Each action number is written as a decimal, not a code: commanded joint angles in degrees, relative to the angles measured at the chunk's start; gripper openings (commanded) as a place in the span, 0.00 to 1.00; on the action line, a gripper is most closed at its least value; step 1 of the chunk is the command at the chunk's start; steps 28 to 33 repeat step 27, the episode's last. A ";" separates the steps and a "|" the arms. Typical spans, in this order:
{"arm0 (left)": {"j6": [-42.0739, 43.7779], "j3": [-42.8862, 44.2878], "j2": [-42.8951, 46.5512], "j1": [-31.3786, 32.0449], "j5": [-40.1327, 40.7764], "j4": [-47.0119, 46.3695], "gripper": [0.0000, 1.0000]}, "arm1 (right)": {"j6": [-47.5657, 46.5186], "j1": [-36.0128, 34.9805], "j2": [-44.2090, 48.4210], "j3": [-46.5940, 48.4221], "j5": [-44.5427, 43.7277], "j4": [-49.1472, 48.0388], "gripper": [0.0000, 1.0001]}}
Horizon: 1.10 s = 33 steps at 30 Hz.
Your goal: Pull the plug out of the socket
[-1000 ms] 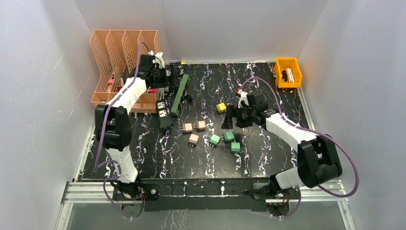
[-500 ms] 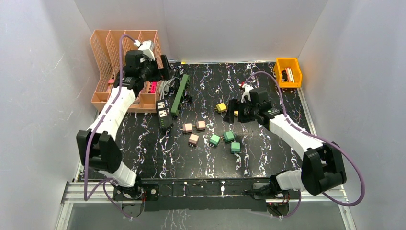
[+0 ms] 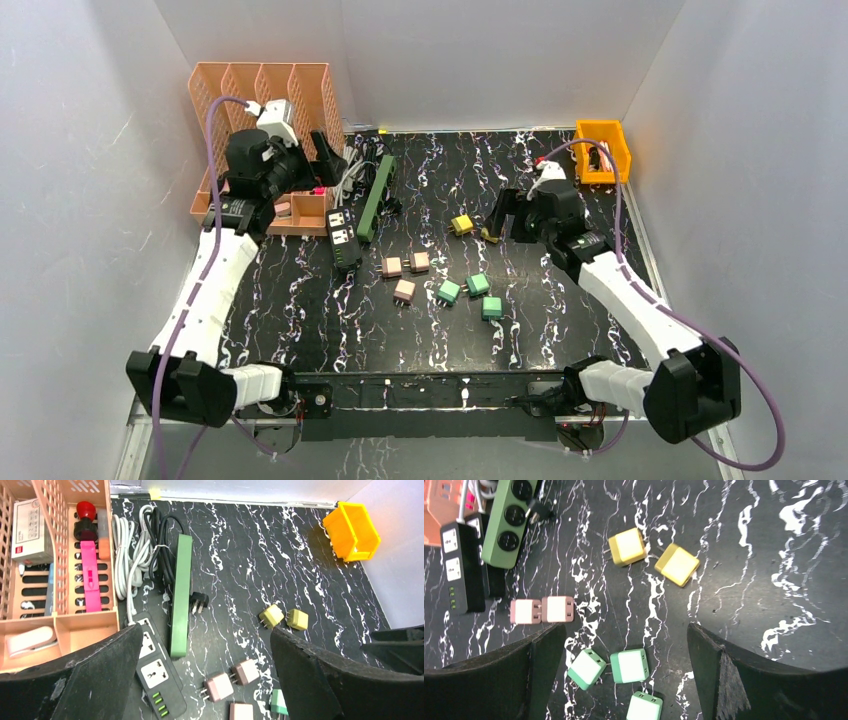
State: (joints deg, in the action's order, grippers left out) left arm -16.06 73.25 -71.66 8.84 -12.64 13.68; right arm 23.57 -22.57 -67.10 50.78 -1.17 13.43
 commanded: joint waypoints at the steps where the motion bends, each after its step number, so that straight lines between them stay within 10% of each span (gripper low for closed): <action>1: 0.14 -2.22 6.82 -0.23 3.17 4.20 0.98 | 2.45 0.08 4.87 -1.32 -8.48 -3.44 0.98; 33: 3.27 -4.07 14.92 -0.13 -0.02 5.59 0.98 | 4.85 0.07 11.45 -5.05 -18.74 -9.76 0.98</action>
